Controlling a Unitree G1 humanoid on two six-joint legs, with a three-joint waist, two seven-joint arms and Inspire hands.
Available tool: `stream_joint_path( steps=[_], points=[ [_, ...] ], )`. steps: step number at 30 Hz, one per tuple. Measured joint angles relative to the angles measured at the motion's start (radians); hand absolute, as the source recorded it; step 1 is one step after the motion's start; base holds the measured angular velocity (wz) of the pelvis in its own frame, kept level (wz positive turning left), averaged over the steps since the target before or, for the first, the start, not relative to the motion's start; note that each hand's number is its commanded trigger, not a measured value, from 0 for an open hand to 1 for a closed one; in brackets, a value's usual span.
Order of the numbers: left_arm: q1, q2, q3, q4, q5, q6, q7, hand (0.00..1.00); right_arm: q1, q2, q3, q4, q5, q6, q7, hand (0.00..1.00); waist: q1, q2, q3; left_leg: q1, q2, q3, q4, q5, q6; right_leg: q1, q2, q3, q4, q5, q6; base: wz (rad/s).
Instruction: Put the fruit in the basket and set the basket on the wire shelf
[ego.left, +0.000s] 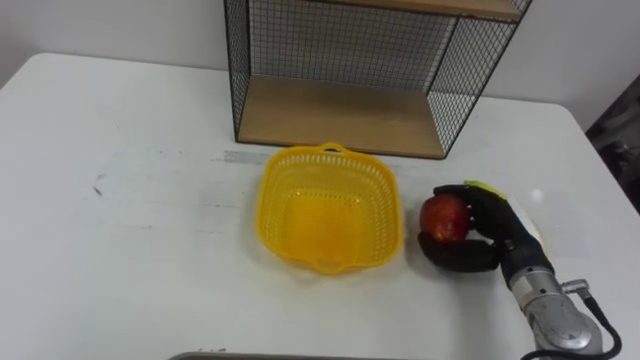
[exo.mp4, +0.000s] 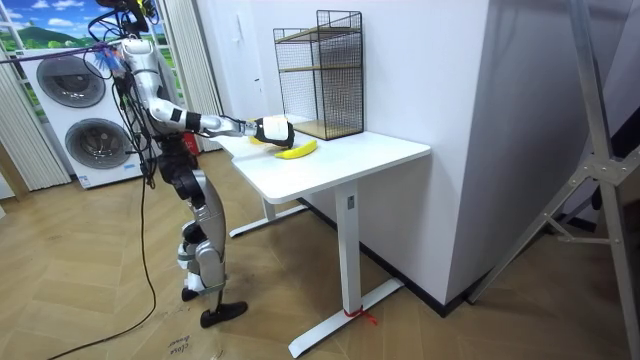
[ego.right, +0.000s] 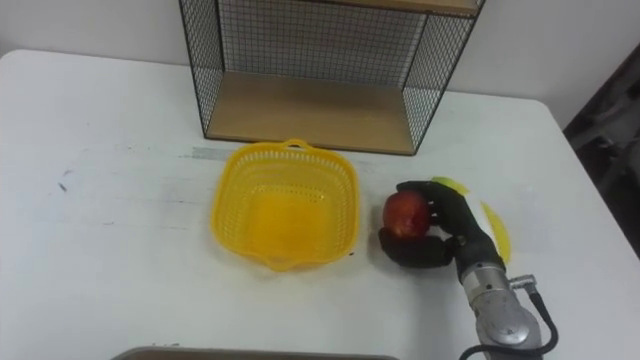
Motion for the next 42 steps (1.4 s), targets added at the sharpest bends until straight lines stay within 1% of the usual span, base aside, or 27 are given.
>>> stream_joint_path(
  steps=[8,14,20,21,23,25,28,30,32,38,40,42],
  points=[
    [0.003,0.0,0.0,-0.012,0.002,-0.001,0.0,0.0,0.003,0.009,-0.005,-0.005,0.007,0.004,-0.003,1.0,-0.001,-0.001,-0.001,-0.002,0.0,-0.001,0.002,0.0,0.0,0.001,0.0,-0.001,-0.002,0.0,0.0,0.0],
    [0.008,0.0,0.002,-0.013,0.002,0.0,-0.001,0.0,0.011,0.021,-0.021,-0.013,0.047,0.005,-0.002,1.0,-0.001,0.0,-0.001,-0.002,0.0,0.002,0.002,0.0,0.0,0.003,0.0,0.0,-0.009,0.0,0.0,0.0],
    [0.013,0.0,0.001,-0.005,0.002,0.0,0.002,0.0,0.015,0.024,-0.027,-0.01,0.12,0.007,-0.004,1.0,-0.002,0.006,0.0016,0.002,0.0,0.005,0.0,0.0,0.0,0.006,0.001,0.002,-0.012,0.0,0.0,0.0],
    [0.015,-0.002,0.0,-0.004,0.001,0.002,0.006,0.0,0.016,0.024,-0.028,-0.01,0.133,0.009,-0.004,1.0,-0.003,0.009,0.0051,0.01,0.0,0.005,-0.002,0.0,0.0,0.014,0.001,0.003,-0.014,0.0,0.0,0.0],
    [0.013,-0.007,0.0,-0.003,0.001,0.007,0.01,0.0,0.017,0.024,-0.031,-0.01,0.173,0.018,-0.005,1.0,-0.004,0.014,0.006,0.016,-0.001,0.004,-0.004,0.0,0.0,0.02,0.001,0.002,-0.014,0.0,0.0,0.0],
    [0.01,-0.009,0.0,-0.002,0.001,0.01,0.01,0.0,0.018,0.024,-0.033,-0.012,0.214,0.019,-0.005,1.0,-0.004,0.019,0.0082,0.015,-0.001,0.004,-0.004,0.0,0.0,0.018,0.001,0.001,-0.014,0.0,0.0,0.0],
    [0.01,-0.01,0.001,-0.003,0.001,0.009,0.008,0.0,0.019,0.024,-0.038,-0.015,0.25,0.022,-0.005,1.0,-0.005,0.025,0.0078,0.014,-0.001,0.005,-0.003,0.0,0.0,0.017,0.001,0.002,-0.012,0.0,0.0,0.0],
    [0.009,-0.01,0.003,-0.003,0.001,0.009,0.008,0.0,0.019,0.022,-0.041,-0.028,0.268,0.036,-0.004,1.0,-0.005,0.028,0.0092,0.013,-0.001,0.006,-0.003,0.0,0.0,0.015,0.001,0.002,-0.012,0.0,0.0,0.0],
    [0.01,-0.01,0.002,-0.003,0.001,0.009,0.006,0.0,0.021,0.022,-0.041,-0.043,0.269,0.049,-0.004,1.0,-0.005,0.032,0.0088,0.014,-0.001,0.008,-0.003,0.0,0.0,0.015,0.001,0.005,-0.011,0.0,0.0,-0.02],
    [0.01,-0.011,0.003,-0.003,0.001,0.004,-0.001,0.0,0.022,0.022,-0.041,-0.097,0.273,0.05,-0.001,1.0,-0.008,0.044,0.0049,0.016,-0.001,0.012,0.0,0.0,0.0,0.016,0.002,0.01,-0.01,0.0,0.0,-0.01],
    [0.011,-0.024,0.014,-0.001,0.003,0.004,-0.002,0.0,0.023,0.022,-0.041,-0.134,0.269,0.05,0.005,1.0,-0.008,0.047,0.006,0.02,-0.001,0.018,0.0,0.0,0.0,0.016,0.002,0.016,-0.009,0.0,0.0,-0.07],
    [0.008,-0.029,0.02,0.006,0.014,0.003,-0.006,0.0,0.023,0.022,-0.041,-0.171,0.258,0.052,0.011,1.0,-0.005,0.045,0.0065,0.019,-0.001,0.02,0.0,0.0,0.0,0.015,0.002,0.019,-0.008,0.0,0.0,-0.04]
  ],
)
